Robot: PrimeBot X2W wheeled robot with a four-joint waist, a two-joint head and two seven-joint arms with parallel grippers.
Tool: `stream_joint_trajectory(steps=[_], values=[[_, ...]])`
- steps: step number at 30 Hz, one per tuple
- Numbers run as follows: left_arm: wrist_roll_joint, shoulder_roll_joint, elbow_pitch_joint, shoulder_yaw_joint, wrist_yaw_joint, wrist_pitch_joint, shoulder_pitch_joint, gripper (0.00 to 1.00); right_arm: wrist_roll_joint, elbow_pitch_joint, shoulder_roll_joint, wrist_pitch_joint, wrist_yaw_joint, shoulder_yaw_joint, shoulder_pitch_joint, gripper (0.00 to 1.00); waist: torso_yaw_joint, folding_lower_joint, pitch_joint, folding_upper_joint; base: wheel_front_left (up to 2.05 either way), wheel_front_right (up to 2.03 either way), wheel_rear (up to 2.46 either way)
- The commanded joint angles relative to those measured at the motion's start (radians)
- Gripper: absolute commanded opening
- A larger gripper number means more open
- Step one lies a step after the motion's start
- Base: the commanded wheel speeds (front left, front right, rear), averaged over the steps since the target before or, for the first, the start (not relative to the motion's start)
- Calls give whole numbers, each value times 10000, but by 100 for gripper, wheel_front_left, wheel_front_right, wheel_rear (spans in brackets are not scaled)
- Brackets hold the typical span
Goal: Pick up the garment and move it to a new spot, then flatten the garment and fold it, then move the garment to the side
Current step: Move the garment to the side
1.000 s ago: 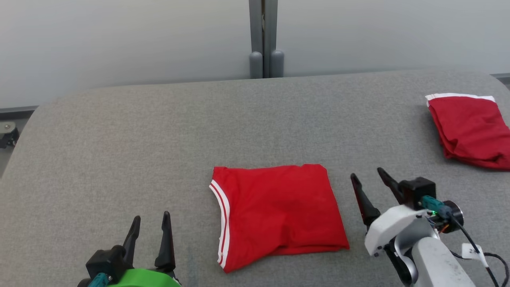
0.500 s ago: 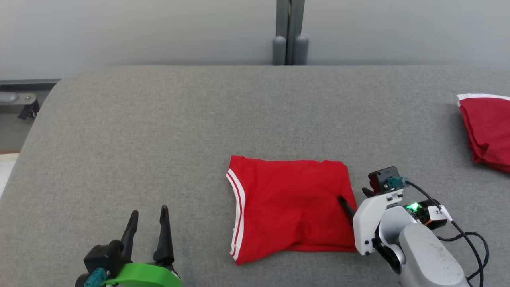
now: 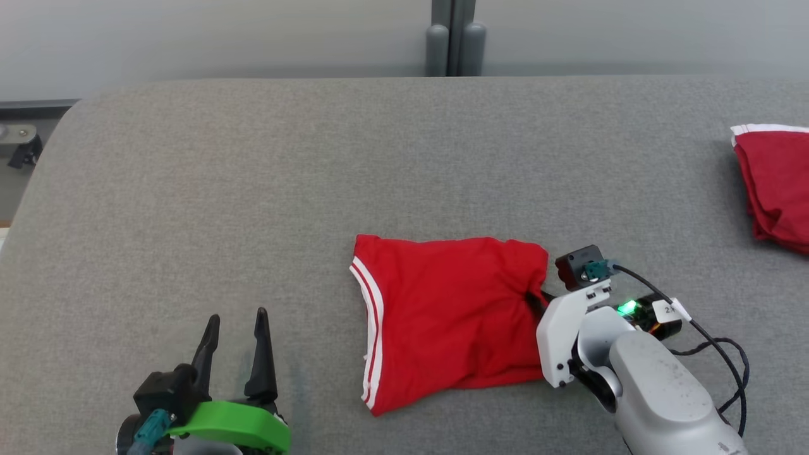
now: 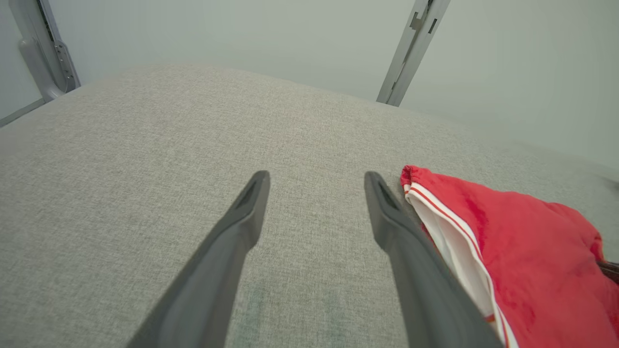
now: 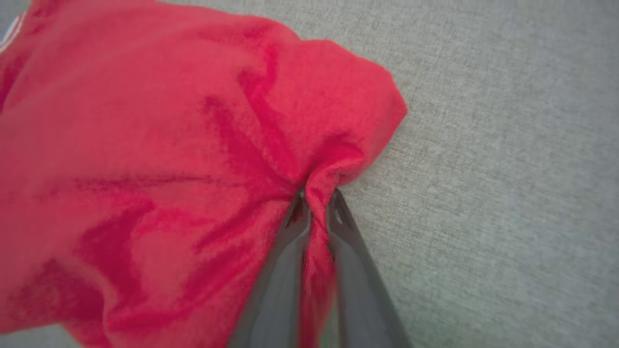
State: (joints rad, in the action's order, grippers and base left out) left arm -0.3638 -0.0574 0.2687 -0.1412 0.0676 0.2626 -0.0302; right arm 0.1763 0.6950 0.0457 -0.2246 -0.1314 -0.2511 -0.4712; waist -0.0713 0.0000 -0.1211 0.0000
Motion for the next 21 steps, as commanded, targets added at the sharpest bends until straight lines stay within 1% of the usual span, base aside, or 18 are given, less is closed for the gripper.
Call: stream_joint_trajectory(steps=[1,7,17,21], values=[[87,-10,-23,-1,39,26,-143,100,-91,96,92,142,20,32,-203,0,256,0,-121,0,0,0,0],[306,0,-173,98,67,26,-324,100,-550,124,180,684,20,92,-926,0,1198,0,-314,0,0,0,0],[576,-124,-312,179,159,15,-757,100,-939,-103,1124,1014,19,1068,-1754,0,3250,0,-956,0,0,0,0],[676,-212,-240,70,204,15,-959,100,-946,-301,1291,1040,17,1335,-1938,0,3923,0,-1247,0,0,0,0]])
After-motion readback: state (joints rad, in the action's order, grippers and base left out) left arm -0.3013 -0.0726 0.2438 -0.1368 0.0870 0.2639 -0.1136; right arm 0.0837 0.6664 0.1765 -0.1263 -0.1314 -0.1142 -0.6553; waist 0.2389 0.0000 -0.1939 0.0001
